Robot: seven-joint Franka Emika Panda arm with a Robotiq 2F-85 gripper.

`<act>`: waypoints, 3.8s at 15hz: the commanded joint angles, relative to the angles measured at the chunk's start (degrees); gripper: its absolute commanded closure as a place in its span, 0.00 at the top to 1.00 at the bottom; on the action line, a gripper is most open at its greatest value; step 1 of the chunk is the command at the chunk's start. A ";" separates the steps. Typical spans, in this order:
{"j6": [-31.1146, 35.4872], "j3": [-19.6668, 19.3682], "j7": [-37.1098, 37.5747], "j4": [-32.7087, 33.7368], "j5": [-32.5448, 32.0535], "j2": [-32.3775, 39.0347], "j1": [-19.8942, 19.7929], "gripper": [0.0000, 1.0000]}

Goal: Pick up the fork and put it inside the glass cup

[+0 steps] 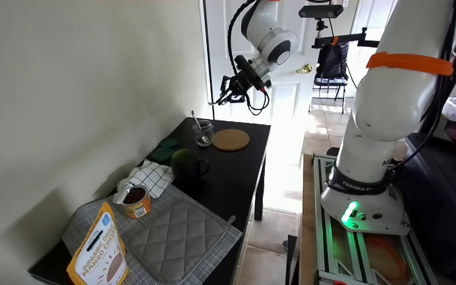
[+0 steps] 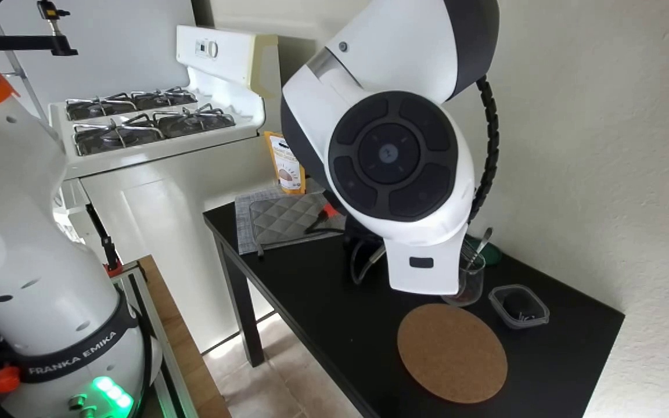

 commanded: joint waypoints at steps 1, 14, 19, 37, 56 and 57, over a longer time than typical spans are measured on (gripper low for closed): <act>-6.50 1.75 0.33 0.76 4.77 0.46 -3.14 0.02; -32.78 1.12 21.30 10.62 9.23 15.02 -9.03 0.02; -44.72 -0.24 31.46 13.93 4.04 21.16 -12.53 0.02; -42.19 3.70 35.42 26.43 16.55 33.76 -12.05 0.02; -40.13 4.27 45.56 29.58 11.17 42.40 -11.56 0.02; -40.01 3.96 45.61 29.35 10.76 42.38 -11.74 0.02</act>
